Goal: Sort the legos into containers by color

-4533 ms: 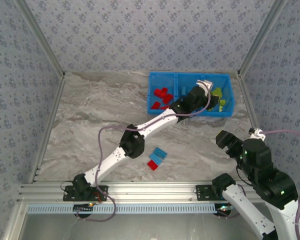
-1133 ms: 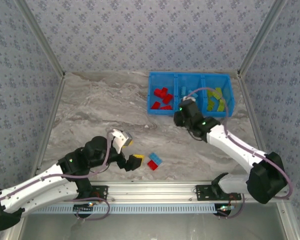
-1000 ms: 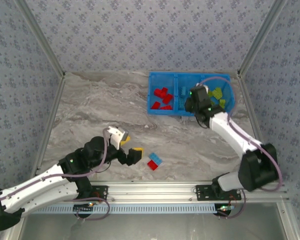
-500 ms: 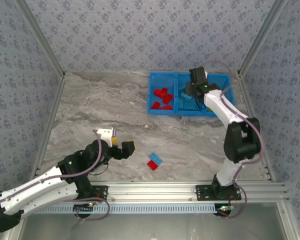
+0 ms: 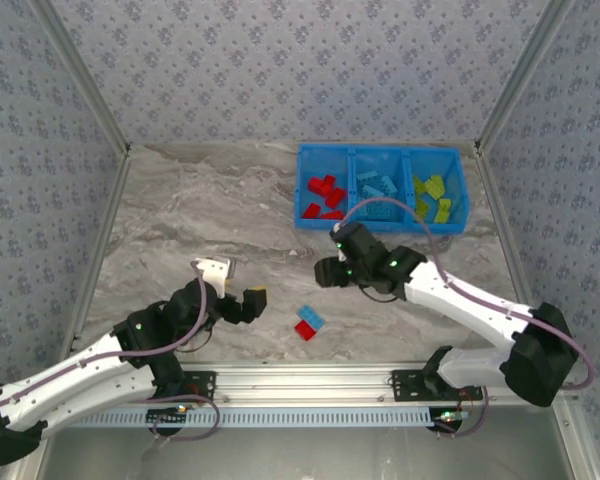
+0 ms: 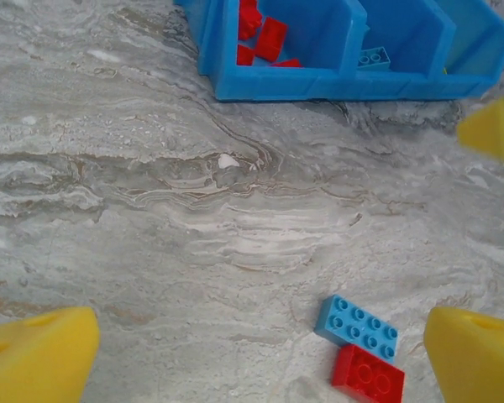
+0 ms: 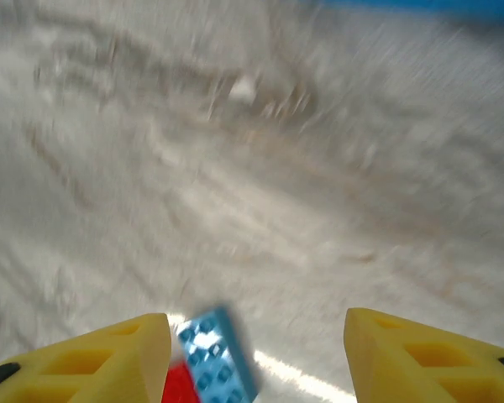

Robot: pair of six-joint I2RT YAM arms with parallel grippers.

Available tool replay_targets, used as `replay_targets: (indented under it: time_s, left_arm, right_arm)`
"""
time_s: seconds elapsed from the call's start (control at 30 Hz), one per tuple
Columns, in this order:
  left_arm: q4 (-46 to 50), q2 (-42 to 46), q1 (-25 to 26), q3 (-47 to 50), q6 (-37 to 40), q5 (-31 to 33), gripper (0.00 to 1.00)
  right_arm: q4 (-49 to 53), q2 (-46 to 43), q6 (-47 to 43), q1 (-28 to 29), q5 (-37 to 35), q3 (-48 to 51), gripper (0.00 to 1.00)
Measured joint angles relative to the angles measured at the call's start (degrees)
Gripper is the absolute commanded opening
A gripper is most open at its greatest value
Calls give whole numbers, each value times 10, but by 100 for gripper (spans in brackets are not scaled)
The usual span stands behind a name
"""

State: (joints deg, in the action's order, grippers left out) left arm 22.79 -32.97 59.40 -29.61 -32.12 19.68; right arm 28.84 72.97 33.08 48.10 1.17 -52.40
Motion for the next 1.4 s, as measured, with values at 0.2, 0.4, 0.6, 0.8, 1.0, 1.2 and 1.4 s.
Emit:
replay_targets:
  time_s: [0.2,0.4,0.6,0.8,1.0,1.2,1.4]
  left_arm:
    - [0,3,0,1,22,-10,99]
    - [4,7,0,1,23,-16,99]
    - [7,14,0,10,23,-25,99]
    - [13,15,0,16,23,-25,99]
    - [16,26,0,21,21,-25,99]
    - [17,35,0,21,19,-26,99]
    - [3,36,0,27,41,-80,99]
  right_arm:
    - [-5,111,38,85,38,-6,80]
    - [4,202,51,99,15,-41,76]
    - [3,239,61,99,-4,-64,65]
    - [0,273,66,99,-5,-70,58]
    - [3,272,71,99,-12,-70,53]
    - [11,248,91,88,-47,-42,40]
    - [16,194,120,56,-69,15,27]
